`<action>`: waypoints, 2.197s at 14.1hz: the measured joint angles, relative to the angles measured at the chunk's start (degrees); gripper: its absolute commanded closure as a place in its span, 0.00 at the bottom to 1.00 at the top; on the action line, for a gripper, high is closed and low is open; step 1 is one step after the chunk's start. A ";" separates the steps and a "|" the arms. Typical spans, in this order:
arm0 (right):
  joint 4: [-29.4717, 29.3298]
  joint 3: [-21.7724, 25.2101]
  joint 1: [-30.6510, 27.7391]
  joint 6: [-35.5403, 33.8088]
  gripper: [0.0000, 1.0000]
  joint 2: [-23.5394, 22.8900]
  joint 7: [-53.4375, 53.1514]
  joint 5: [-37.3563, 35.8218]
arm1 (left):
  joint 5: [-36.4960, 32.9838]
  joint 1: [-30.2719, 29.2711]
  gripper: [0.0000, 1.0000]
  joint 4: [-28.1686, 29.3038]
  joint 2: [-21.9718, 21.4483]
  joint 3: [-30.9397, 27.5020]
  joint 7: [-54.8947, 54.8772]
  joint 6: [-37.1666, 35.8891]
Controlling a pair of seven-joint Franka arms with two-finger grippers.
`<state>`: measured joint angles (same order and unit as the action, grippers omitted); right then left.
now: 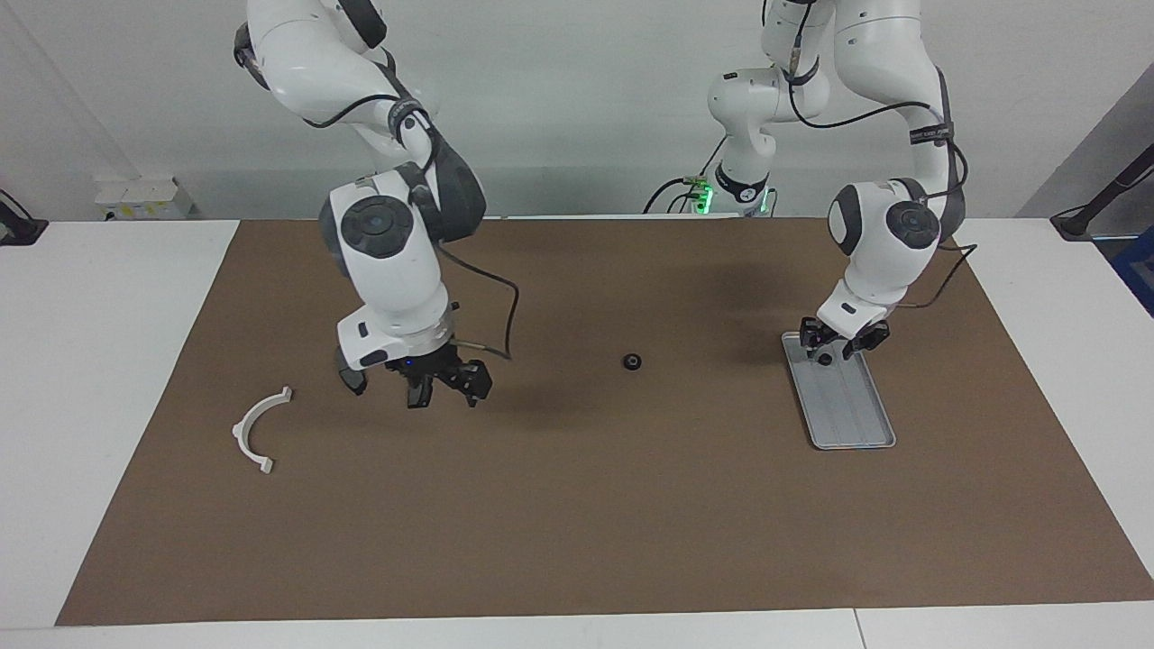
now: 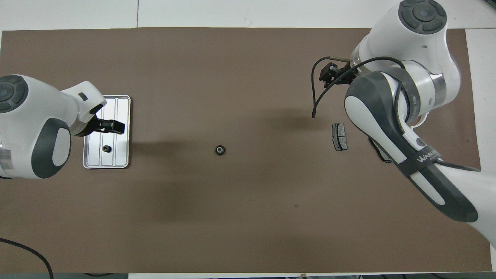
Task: Pick bearing gear from pile to tray
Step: 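Grasp the second bearing with the left gripper while the right gripper retracts, then lower the second bearing into the silver tray and open the left gripper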
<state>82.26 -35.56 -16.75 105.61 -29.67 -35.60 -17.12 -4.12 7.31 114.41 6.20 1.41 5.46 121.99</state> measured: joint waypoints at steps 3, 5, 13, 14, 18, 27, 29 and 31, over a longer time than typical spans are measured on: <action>0.35 0.02 -2.89 -0.12 0.00 0.00 10.49 0.00 | 0.01 11.76 0.00 -0.65 1.09 0.46 16.59 1.80; 0.34 0.33 -4.14 -0.58 0.00 0.14 14.80 0.00 | 0.00 18.79 0.00 -0.56 3.77 0.52 25.46 2.53; 2.12 27.73 11.21 -1.67 0.00 11.15 30.32 13.47 | -0.02 26.13 0.00 -0.58 12.58 0.44 33.79 9.75; 2.88 28.57 11.40 -1.80 0.00 12.74 31.06 13.71 | -0.02 26.14 0.00 -0.57 12.61 0.43 33.85 10.03; 6.93 28.93 12.17 -7.35 0.00 21.09 31.33 13.74 | -0.02 26.19 0.09 -0.09 13.04 0.43 34.25 12.35; 13.22 29.12 14.26 -18.40 0.00 33.44 31.33 13.76 | 0.03 26.23 1.00 -0.91 13.49 0.21 36.56 13.24; 13.99 29.13 14.27 -19.01 0.00 33.98 31.33 13.81 | 0.03 25.81 1.00 -2.70 13.52 -0.44 36.76 11.29; 14.16 29.13 14.28 -19.08 0.00 33.98 31.33 13.89 | 0.02 23.39 1.00 -6.22 13.24 -0.83 34.79 6.72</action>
<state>96.42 -6.43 -2.47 86.53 4.30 -4.27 -3.23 -4.09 30.70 108.18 19.44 0.58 40.25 128.71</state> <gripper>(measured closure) 0.000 0.670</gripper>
